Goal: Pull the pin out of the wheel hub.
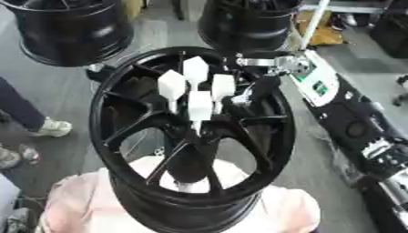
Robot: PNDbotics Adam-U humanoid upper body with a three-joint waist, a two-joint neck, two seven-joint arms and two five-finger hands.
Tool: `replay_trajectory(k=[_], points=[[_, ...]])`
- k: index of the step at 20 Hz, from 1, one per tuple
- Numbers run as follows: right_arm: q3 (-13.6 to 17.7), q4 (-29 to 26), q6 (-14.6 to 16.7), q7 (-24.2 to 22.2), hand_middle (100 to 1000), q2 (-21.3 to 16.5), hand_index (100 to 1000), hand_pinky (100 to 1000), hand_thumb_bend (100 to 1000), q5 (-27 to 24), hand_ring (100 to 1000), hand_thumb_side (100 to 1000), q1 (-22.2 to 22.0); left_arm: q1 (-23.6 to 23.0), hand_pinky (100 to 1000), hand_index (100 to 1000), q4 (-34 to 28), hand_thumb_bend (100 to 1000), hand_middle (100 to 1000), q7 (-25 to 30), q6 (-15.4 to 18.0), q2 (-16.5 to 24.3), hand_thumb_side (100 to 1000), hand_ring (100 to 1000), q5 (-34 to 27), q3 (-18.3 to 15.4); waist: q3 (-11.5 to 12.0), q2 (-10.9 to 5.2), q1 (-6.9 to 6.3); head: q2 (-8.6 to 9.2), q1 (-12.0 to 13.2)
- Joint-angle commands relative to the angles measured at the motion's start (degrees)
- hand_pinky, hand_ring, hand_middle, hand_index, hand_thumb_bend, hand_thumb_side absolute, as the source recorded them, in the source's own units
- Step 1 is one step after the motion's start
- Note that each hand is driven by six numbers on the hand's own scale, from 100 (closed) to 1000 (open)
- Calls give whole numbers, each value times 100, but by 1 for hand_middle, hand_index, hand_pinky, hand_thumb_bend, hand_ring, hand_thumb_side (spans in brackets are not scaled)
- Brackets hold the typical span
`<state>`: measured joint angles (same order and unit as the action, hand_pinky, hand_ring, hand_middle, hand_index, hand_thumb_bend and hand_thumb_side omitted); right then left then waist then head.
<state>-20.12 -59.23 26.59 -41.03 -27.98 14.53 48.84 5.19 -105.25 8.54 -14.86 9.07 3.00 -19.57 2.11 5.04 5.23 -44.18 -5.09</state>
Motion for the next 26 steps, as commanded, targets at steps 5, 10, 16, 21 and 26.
replay_trajectory(k=[5,10,16,21,26], points=[[67,-127,357,-119,534,-112,643,722,211,-55,653,414,97,44,707,634,-73,261,606,18,-2,60,703,584,12,15,2,-52,-19,6,-8],[92,-154,334,154,450,-129,537,699,100,-81,606,400,104,42,708,634,-75,261,606,20,-6,59,703,584,9,16,-5,-54,-15,6,-5],[104,-247,339,410,406,-170,496,689,100,-111,585,382,112,40,707,634,-75,261,606,19,-9,59,704,584,12,14,-16,-54,-15,6,-3],[151,-422,326,491,406,-255,496,692,100,-163,586,381,175,38,707,634,-71,262,606,19,-10,60,703,584,13,14,-32,-62,-16,6,-1],[303,-753,266,599,402,-488,493,694,100,-346,583,372,258,37,707,634,-68,263,606,16,-11,69,702,584,17,10,-59,-77,-14,6,8]])
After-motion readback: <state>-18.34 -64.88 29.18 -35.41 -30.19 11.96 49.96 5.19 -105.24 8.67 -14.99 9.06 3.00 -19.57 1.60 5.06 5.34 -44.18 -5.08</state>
